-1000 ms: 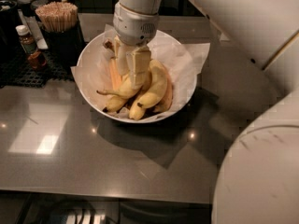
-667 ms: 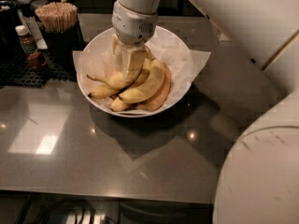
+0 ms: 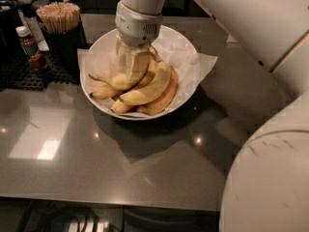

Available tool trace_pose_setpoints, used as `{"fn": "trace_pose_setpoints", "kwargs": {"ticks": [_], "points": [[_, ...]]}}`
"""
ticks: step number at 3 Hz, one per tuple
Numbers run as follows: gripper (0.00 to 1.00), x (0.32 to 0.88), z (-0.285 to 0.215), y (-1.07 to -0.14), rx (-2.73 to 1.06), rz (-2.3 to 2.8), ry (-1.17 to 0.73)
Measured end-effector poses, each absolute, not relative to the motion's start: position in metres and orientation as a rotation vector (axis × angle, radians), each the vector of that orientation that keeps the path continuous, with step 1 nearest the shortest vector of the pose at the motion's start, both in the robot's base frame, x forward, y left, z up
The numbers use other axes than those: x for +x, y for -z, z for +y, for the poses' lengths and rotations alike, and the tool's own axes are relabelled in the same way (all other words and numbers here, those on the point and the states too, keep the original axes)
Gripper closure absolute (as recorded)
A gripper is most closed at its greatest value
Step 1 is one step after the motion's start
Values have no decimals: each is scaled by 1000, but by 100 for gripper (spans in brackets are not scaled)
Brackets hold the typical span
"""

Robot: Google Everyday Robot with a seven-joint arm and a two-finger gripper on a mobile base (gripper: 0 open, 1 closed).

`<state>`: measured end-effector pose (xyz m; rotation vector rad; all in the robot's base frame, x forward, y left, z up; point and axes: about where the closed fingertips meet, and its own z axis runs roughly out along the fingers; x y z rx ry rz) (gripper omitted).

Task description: Pick banana from white bowl

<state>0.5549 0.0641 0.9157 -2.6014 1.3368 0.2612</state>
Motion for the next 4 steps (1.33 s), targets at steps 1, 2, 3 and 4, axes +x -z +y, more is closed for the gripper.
{"fn": "trace_pose_setpoints", "kwargs": {"ticks": [1, 2, 3, 4], "points": [[5, 555, 64, -916, -2601, 1337, -261], [0, 560, 67, -915, -2576, 1327, -254], [0, 561, 63, -914, -2540, 1343, -234], [14, 560, 56, -927, -2540, 1377, -191]]}}
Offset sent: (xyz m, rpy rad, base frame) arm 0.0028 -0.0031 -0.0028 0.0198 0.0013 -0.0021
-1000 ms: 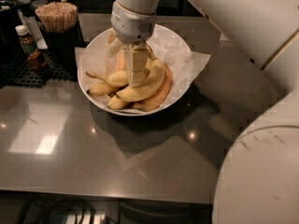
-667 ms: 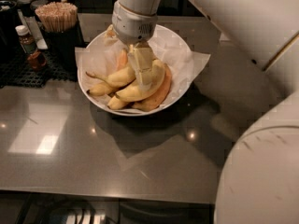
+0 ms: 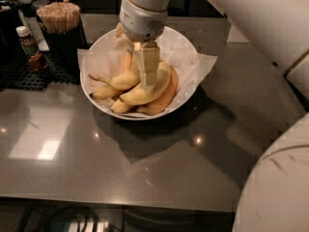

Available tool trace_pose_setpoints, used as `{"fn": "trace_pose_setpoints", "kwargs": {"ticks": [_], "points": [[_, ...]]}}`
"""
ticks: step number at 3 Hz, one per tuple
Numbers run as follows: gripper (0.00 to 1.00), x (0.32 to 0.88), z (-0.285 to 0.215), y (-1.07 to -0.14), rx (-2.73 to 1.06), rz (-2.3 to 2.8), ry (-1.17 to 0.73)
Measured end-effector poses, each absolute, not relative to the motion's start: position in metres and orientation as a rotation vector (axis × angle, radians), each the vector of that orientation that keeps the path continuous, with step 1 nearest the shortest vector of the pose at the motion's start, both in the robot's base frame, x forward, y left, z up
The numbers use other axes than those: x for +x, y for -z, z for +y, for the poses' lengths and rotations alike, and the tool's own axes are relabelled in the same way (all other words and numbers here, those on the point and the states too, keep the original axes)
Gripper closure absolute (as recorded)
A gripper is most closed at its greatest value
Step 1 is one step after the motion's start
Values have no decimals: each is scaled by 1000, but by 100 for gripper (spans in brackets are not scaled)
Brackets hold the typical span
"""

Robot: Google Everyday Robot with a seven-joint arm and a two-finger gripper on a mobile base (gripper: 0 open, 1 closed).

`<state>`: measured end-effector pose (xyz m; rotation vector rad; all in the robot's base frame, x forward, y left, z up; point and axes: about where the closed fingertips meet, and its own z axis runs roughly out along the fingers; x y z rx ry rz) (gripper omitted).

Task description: Pick banana from white bowl

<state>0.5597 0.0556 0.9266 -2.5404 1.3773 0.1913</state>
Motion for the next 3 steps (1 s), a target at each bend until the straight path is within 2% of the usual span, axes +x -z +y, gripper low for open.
{"fn": "trace_pose_setpoints", "kwargs": {"ticks": [1, 3], "points": [[19, 567, 57, -944, -2567, 1404, -146], [17, 627, 94, -967, -2552, 1316, -64]]}}
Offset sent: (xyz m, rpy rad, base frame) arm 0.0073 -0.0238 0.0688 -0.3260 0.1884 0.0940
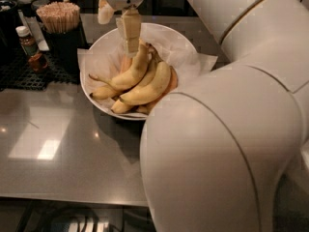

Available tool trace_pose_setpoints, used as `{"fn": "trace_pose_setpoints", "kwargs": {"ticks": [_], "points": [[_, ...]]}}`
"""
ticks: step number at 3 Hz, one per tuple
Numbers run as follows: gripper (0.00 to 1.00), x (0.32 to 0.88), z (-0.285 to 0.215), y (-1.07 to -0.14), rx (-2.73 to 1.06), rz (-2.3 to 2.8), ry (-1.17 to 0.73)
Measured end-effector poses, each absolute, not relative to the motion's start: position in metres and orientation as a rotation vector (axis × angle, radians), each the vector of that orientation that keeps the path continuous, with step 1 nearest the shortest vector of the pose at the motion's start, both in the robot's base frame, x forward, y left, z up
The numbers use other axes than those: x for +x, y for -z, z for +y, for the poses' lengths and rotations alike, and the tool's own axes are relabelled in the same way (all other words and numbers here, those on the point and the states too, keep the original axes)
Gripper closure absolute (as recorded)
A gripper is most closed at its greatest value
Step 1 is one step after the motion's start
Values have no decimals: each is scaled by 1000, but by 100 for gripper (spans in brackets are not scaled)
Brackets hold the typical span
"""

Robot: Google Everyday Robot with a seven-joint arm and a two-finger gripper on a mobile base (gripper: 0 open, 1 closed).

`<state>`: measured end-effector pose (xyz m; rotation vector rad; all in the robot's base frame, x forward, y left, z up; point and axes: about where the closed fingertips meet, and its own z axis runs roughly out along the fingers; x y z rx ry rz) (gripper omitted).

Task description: Pick banana from white bowl

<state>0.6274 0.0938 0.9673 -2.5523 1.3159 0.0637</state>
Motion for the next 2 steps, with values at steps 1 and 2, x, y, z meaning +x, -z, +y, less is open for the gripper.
{"fn": "trace_pose_setpoints", "kwargs": {"ticks": [1, 2], "points": [[16, 630, 98, -958, -2575, 1268, -114], [15, 616, 100, -938, -2612, 1240, -214]]}}
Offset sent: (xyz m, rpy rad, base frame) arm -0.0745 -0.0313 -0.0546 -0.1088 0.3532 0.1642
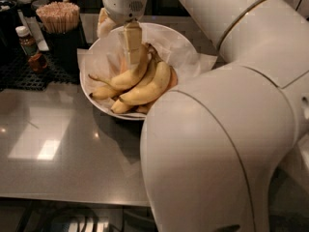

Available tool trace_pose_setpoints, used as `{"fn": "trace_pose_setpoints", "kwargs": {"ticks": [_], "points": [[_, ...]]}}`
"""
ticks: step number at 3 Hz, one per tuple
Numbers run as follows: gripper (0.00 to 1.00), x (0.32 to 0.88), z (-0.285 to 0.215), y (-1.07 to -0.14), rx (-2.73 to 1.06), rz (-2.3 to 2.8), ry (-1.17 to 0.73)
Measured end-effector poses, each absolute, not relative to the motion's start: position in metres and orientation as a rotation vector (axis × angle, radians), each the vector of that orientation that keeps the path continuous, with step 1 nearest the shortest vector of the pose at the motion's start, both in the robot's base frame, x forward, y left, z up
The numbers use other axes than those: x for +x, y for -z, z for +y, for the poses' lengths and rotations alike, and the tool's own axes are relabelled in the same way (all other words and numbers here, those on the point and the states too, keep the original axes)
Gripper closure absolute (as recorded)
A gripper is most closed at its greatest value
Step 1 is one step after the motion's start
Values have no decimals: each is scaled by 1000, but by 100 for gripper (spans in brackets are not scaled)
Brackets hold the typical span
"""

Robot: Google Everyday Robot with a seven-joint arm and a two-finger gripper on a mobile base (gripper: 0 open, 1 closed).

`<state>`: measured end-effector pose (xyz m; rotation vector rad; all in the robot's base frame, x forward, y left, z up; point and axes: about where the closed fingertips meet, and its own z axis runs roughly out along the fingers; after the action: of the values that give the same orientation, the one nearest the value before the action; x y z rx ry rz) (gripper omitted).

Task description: Pick banana from white bowl

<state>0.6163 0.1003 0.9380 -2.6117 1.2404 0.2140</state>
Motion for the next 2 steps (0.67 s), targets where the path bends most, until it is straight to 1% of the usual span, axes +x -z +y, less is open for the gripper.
{"fn": "trace_pose_setpoints", "kwargs": {"ticks": [2], "points": [[16, 596, 103, -911, -2664, 1206, -341]]}}
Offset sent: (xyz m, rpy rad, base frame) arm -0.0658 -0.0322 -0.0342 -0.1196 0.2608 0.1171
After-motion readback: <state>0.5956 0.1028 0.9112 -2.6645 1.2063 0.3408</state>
